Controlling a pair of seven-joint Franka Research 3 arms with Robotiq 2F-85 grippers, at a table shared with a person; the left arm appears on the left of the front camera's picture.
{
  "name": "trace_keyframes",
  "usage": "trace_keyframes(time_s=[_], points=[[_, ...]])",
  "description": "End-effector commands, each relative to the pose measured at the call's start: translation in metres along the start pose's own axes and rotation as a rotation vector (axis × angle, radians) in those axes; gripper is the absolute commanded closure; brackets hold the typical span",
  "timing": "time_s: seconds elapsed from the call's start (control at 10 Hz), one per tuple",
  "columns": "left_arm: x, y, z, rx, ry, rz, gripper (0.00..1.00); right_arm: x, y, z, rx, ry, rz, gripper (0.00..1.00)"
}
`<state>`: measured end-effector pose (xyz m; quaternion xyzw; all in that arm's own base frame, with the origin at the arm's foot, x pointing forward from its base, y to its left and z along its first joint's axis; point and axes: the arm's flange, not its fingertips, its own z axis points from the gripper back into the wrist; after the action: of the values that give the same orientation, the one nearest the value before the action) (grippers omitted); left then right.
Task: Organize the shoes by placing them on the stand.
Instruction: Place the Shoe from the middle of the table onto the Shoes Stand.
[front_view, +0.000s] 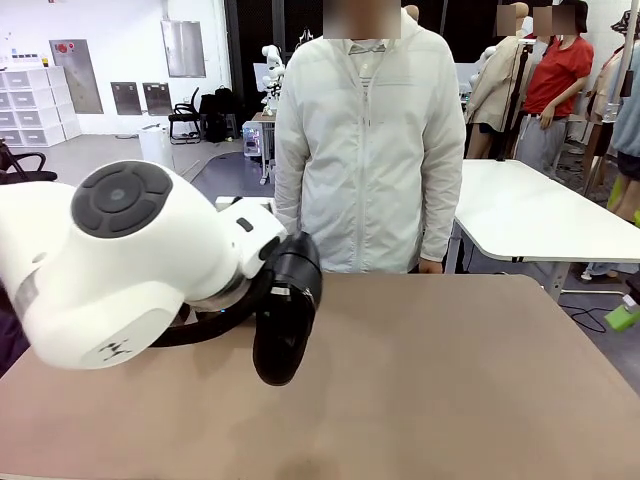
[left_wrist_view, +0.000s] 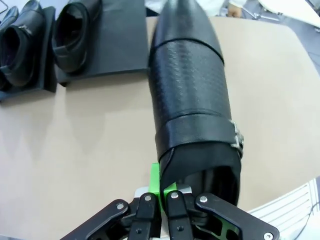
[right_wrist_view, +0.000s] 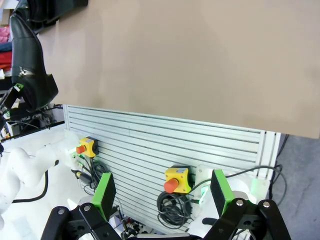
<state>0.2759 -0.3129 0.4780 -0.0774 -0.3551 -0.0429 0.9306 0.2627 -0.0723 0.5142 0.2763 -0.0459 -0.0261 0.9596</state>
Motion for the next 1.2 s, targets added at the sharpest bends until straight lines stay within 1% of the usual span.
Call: trace_keyframes(time_s=[0.0, 0.1, 0.2, 0.3, 0.5, 0.6, 0.7, 0.8, 0.9, 1.0, 1.1], points=[[0.014, -0.01, 0.001, -0.006, -0.001, -0.025, 1.0, -0.001, -0.002, 0.002, 0.017, 0.0, 0.023, 0.0], [0.014, -0.01, 0.001, -0.006, -0.001, -0.025, 1.0, -0.001, -0.002, 0.002, 0.017, 0.0, 0.023, 0.0], [0.001, -0.009, 0.0, -0.006, 0.006, -0.015, 1.0, -0.001, -0.002, 0.002, 0.017, 0.0, 0.023, 0.0], [0.047, 0.007, -0.018, 0.03, -0.043, 0.139, 1.0, -0.001, -0.002, 0.002, 0.017, 0.0, 0.023, 0.0], [0.139, 0.017, -0.075, -0.04, -0.039, 0.18, 1.0, -0.001, -0.002, 0.002, 0.017, 0.0, 0.023, 0.0], [0.173, 0.02, -0.101, -0.006, -0.048, 0.181, 1.0, -0.001, -0.002, 0.002, 0.017, 0.0, 0.023, 0.0], [0.196, 0.024, -0.121, -0.003, -0.005, 0.192, 1.0, -0.001, -0.002, 0.002, 0.017, 0.0, 0.023, 0.0], [0.208, 0.029, -0.137, 0.043, -0.011, 0.229, 1.0, -0.001, -0.002, 0.002, 0.017, 0.0, 0.023, 0.0], [0.212, 0.032, -0.151, 0.106, -0.036, 0.239, 1.0, -0.001, -0.002, 0.002, 0.017, 0.0, 0.023, 0.0], [0.212, 0.036, -0.165, 0.138, -0.06, 0.232, 1.0, -0.001, -0.002, 0.002, 0.017, 0.0, 0.023, 0.0], [0.208, 0.038, -0.177, 0.197, -0.096, 0.197, 1.0, -0.001, -0.002, 0.002, 0.017, 0.0, 0.023, 0.0]])
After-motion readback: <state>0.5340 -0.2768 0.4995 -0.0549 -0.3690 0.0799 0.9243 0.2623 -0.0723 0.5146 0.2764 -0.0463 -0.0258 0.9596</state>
